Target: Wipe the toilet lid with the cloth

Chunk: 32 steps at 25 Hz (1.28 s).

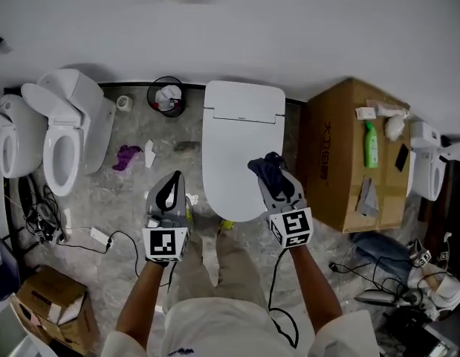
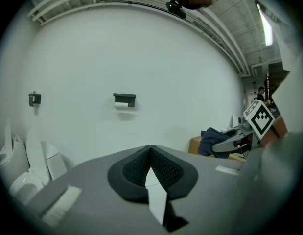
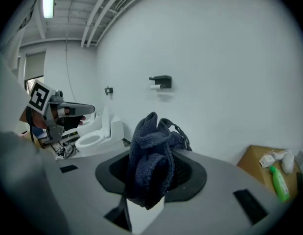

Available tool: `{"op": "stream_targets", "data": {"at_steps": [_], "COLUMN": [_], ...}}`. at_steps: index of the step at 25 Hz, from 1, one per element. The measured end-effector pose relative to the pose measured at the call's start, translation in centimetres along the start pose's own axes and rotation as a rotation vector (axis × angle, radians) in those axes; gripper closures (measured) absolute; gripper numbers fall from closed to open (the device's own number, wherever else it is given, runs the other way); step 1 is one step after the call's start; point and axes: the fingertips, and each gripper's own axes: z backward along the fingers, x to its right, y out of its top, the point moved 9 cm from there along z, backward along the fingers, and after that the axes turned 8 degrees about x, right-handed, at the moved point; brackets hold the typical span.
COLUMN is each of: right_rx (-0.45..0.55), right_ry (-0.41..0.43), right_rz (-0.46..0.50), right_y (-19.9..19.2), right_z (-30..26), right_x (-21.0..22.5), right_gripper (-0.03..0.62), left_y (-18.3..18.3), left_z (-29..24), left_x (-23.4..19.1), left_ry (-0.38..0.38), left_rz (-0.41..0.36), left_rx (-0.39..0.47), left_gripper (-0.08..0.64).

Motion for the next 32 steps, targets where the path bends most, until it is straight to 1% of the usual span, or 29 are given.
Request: {"op": "stream_targets", "data": {"at_steps": [4, 7, 11, 16, 19, 22, 24, 26, 27, 30, 32], "right_rx": [-0.067, -0.102, -0.153, -0.204, -0.234, -0.233, -0.234, -0.26, -0.277, -0.34, -0.402], "right_ry": [-0.013, -0.023, -0.045, -0.078, -0.083, -0.081, -0.071, -0.06, -0.045, 0.034, 0.059], "right_rz": [-0.006, 0.016, 0.025, 0.022, 0.01, 0.005, 0.015, 0.036, 0.043, 0.05, 0.065], "right_y": [-3.5, -6.5, -10.8, -15.0, -16.8, -18.0, -18.4, -18.9, -19.2, -20.6, -21.7], "right_z": [-7.1, -12.7, -19.3, -26.4, -30.6, -33.2, -34.8, -36.2, -36.7, -38.0, -38.4], "right_x": [0.1, 0.6, 1.1, 1.1, 0.7, -0.2, -0.9, -1.6, -1.9, -3.0, -3.0], "right_gripper": [0.439, 0.439, 0.437, 0.437, 0.437, 0.436, 0.433, 0.433, 0.433, 0.433, 0.432], "left_y": [-4.7, -8.4, -12.5, -16.4, -18.0, -18.9, -19.5, -20.0, -20.3, -20.8, -21.1], "left_z": [-3.8, -5.8, -7.0, -7.5, -7.9, -8.0, -8.1, -8.1, -8.1, -7.8, -7.6], "left_x": [-3.2, -5.1, -6.2, -7.7, -9.0, -9.6, -10.0, -10.3, -10.3, -10.6, -10.5], "left_ry": [-0.054, -0.067, -0.089, -0.108, -0.089, -0.077, -0.071, -0.071, -0.072, -0.073, -0.072], "left_rz": [-0.012, 0.015, 0.037, 0.087, 0.104, 0.117, 0.12, 0.119, 0.118, 0.115, 0.121], "left_rx": [-0.02, -0.057, -0.095, -0.118, -0.129, -0.14, -0.149, -0.161, -0.168, -0.185, -0.193], "left_gripper": [0.558, 0.558, 0.558, 0.558, 0.558, 0.558, 0.558, 0.558, 0.558, 0.558, 0.558]}}
